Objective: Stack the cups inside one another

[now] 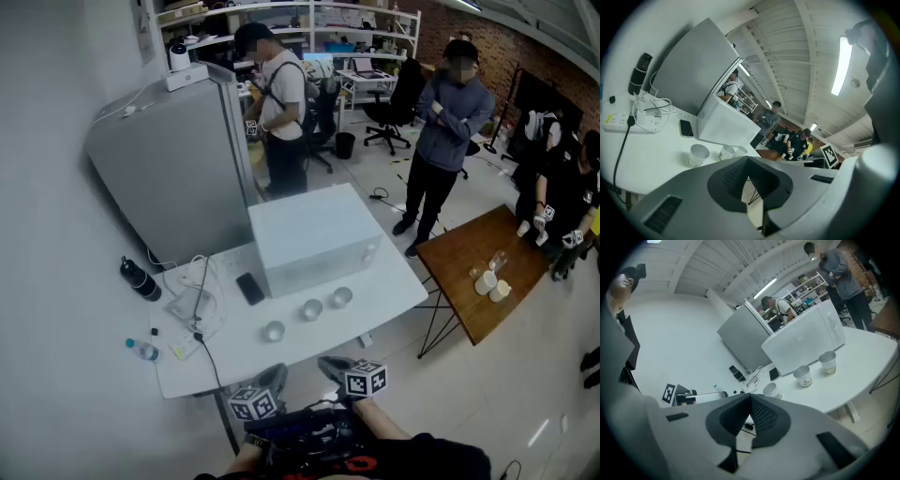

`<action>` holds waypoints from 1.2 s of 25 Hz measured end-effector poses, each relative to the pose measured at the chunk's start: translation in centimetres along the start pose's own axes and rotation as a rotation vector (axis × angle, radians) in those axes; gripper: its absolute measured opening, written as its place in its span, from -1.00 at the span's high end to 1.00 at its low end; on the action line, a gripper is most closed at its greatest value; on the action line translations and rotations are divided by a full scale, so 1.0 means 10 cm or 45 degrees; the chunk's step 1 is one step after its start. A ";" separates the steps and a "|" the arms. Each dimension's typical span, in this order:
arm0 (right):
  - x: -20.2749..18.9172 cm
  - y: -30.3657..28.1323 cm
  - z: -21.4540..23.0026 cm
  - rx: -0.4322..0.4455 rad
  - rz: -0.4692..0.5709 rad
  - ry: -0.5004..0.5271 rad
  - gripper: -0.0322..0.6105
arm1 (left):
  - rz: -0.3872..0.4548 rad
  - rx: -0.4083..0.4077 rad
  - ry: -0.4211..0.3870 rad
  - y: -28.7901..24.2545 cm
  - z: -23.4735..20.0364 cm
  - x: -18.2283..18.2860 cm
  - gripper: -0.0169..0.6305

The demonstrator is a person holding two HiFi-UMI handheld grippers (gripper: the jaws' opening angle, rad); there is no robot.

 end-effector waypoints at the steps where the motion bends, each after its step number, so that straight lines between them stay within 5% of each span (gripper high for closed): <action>1: -0.01 -0.01 -0.03 0.001 0.005 -0.001 0.89 | -0.003 -0.002 0.006 0.03 0.01 0.01 0.95; 6: 0.11 -0.03 -0.11 -0.061 0.093 0.033 0.88 | -0.041 -0.075 -0.019 0.05 0.05 0.06 0.95; 10: 0.33 0.14 -0.24 -0.146 0.185 0.189 0.89 | -0.092 -0.214 -0.113 0.10 0.21 0.06 0.95; 13: 0.33 0.15 -0.07 -0.195 0.165 0.181 0.89 | -0.075 -0.228 -0.216 0.11 0.26 0.13 0.95; 17: 0.42 -0.06 0.30 -0.219 0.121 0.164 0.89 | -0.037 -0.197 -0.302 -0.06 0.28 0.36 0.95; 25: 0.82 -0.33 1.04 -0.151 0.061 0.253 0.88 | 0.040 0.115 -0.182 -0.62 0.15 0.74 0.95; 30: 0.96 -0.27 1.51 -0.122 0.012 0.308 0.88 | 0.015 0.105 -0.150 -0.94 0.26 0.72 0.95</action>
Point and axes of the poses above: the fingertips, and each gripper's own axes: y backward along the fingers, z to its right, x out of its top, the point moved 3 cm from there along y, backward along the fingers, and after that the axes turned 14 degrees about y, right-handed, at the moved point
